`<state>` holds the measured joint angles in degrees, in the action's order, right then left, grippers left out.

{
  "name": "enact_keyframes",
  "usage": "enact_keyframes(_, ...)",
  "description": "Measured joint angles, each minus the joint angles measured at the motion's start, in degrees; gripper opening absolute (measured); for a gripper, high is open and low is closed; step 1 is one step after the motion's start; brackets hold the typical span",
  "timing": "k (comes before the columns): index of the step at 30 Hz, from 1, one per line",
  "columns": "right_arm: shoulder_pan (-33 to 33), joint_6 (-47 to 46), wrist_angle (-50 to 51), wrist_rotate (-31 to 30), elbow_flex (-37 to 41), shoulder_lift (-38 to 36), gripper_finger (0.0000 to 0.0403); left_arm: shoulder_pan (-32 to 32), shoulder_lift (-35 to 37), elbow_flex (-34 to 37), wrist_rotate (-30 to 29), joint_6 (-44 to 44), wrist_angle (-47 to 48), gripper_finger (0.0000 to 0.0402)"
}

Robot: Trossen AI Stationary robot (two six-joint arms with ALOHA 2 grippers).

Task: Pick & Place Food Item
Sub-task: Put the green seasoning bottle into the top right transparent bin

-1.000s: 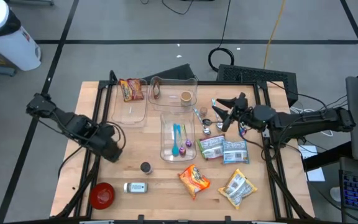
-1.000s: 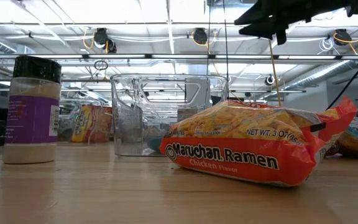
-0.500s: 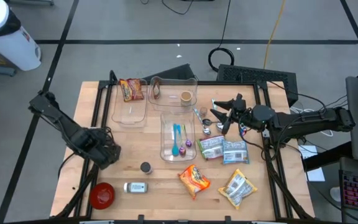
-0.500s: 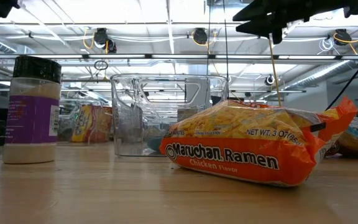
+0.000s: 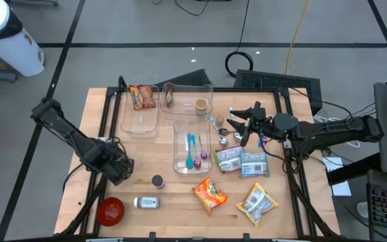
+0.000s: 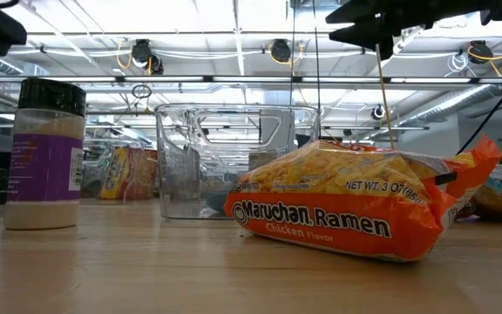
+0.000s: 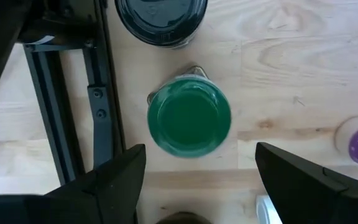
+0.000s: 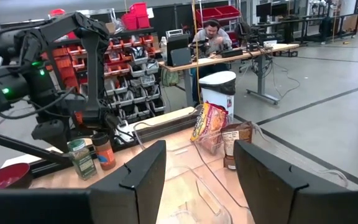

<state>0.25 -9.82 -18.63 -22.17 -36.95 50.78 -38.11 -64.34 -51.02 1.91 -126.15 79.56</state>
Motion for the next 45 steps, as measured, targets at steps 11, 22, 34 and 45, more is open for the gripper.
enact_keyframes(11,0.0,0.0,0.0,0.0,0.0,0.0,0.018,3.9,0.0,3.5,1.0,2.3,-0.6,0.0312)
enact_keyframes(22,0.0,-1.5,0.0,0.0,0.0,0.0,0.018,10.4,0.0,7.6,5.7,4.2,-6.4,0.0312)
enact_keyframes(34,0.0,-1.5,0.1,0.0,0.0,0.0,0.018,14.4,0.0,9.3,7.5,6.6,-6.3,0.0276)
enact_keyframes(45,0.0,-1.3,0.4,0.0,0.0,0.0,0.018,17.0,0.1,9.2,8.8,12.4,-6.4,0.0219)
